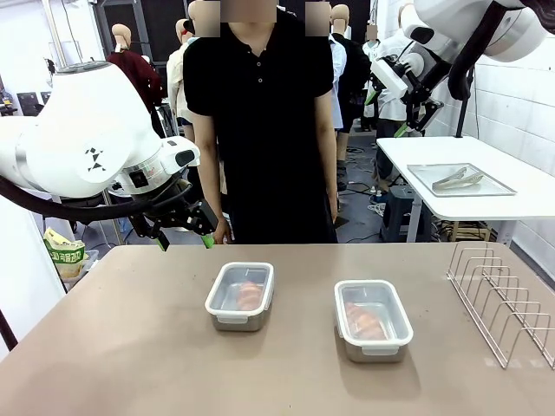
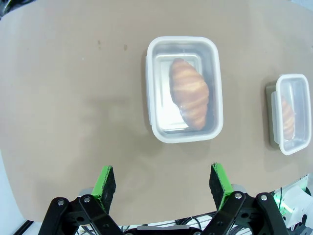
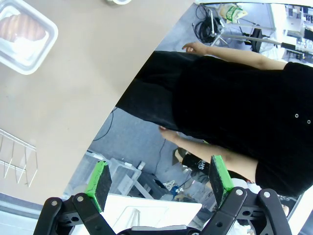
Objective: Place the bread in airtight containers.
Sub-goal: Release when the human grabs the Airtight Container lid.
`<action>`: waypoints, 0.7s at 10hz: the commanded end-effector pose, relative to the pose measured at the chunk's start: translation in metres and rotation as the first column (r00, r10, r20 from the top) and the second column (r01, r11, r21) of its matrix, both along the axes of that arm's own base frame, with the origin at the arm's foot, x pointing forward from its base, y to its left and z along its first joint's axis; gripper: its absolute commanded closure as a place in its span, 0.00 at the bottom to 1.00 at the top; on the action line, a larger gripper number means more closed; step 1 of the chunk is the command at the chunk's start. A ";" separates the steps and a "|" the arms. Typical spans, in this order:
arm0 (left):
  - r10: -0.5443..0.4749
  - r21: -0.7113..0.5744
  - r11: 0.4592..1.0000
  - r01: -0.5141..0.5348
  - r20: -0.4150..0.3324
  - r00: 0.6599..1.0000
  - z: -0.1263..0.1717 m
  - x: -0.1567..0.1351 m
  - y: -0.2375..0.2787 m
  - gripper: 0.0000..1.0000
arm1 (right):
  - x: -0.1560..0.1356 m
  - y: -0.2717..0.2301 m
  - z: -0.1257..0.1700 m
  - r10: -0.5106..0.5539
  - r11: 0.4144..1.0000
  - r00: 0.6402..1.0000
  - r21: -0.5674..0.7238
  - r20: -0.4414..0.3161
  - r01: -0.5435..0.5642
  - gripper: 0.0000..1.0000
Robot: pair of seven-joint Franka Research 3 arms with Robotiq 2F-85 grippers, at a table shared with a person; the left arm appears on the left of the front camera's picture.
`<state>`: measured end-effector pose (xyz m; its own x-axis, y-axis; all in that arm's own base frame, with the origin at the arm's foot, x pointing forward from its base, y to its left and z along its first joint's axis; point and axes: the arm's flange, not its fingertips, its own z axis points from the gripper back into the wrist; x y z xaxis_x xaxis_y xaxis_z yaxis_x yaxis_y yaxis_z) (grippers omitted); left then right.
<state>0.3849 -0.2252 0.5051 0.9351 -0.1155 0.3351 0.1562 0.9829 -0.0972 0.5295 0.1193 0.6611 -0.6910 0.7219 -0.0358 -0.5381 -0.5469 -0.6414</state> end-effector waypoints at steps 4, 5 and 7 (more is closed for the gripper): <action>0.003 0.006 1.000 -0.003 0.004 1.000 0.001 0.001 0.001 0.00 | 0.000 0.000 0.000 0.002 1.000 1.000 -0.001 0.004 -0.002 0.00; 0.003 0.006 1.000 -0.003 0.004 1.000 0.001 0.001 0.001 0.00 | 0.000 0.000 0.000 0.002 1.000 1.000 -0.001 0.004 -0.002 0.00; 0.003 0.006 1.000 -0.003 0.004 1.000 0.001 0.001 0.001 0.00 | 0.000 0.000 0.000 0.002 1.000 1.000 -0.001 0.004 -0.002 0.00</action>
